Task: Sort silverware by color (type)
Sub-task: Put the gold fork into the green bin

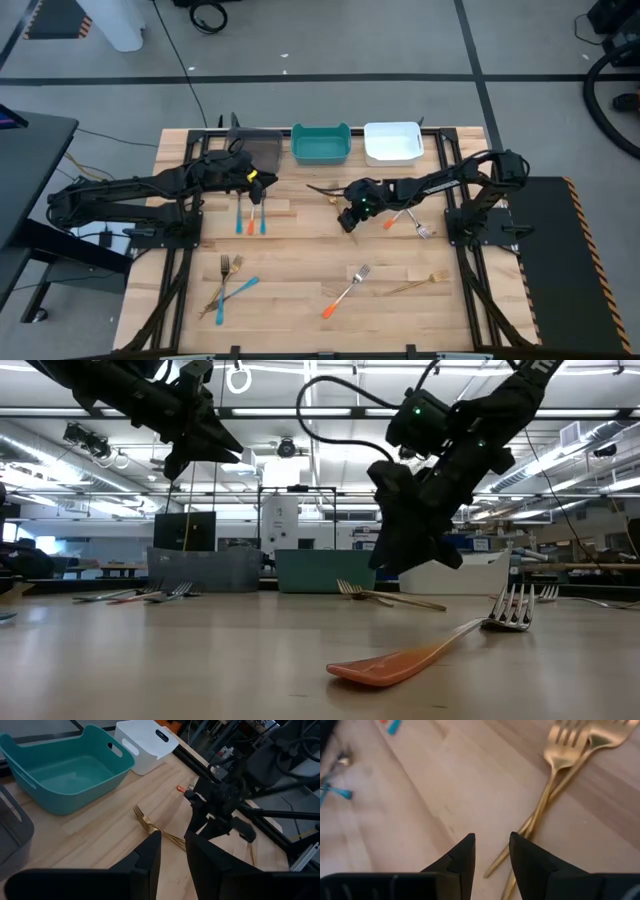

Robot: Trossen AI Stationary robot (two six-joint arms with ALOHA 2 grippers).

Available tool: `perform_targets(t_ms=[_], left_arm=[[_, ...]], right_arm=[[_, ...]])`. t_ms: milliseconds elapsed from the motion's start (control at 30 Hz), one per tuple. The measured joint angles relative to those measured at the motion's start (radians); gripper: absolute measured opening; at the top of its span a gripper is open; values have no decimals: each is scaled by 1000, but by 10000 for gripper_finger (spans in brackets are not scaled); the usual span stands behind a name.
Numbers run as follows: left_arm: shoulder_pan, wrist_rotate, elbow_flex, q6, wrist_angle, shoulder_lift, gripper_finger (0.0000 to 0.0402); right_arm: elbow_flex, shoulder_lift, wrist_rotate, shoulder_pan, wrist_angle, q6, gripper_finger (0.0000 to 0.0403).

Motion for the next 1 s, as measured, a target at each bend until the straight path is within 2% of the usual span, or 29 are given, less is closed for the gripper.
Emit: perform_targets(t_ms=[333, 600, 833, 1000], left_arm=[[0, 0, 0, 0, 0, 0, 98], [0, 0, 0, 3, -5, 0, 98], [0, 0, 0, 13, -7, 0, 98], [0, 0, 0, 44, -8, 0, 98]], right_arm=[[81, 34, 103, 4, -183, -3, 126], [82, 75, 82, 12, -199, 0, 126], [87, 107, 103, 23, -213, 5, 125], [88, 108, 156, 24, -264, 24, 97]])
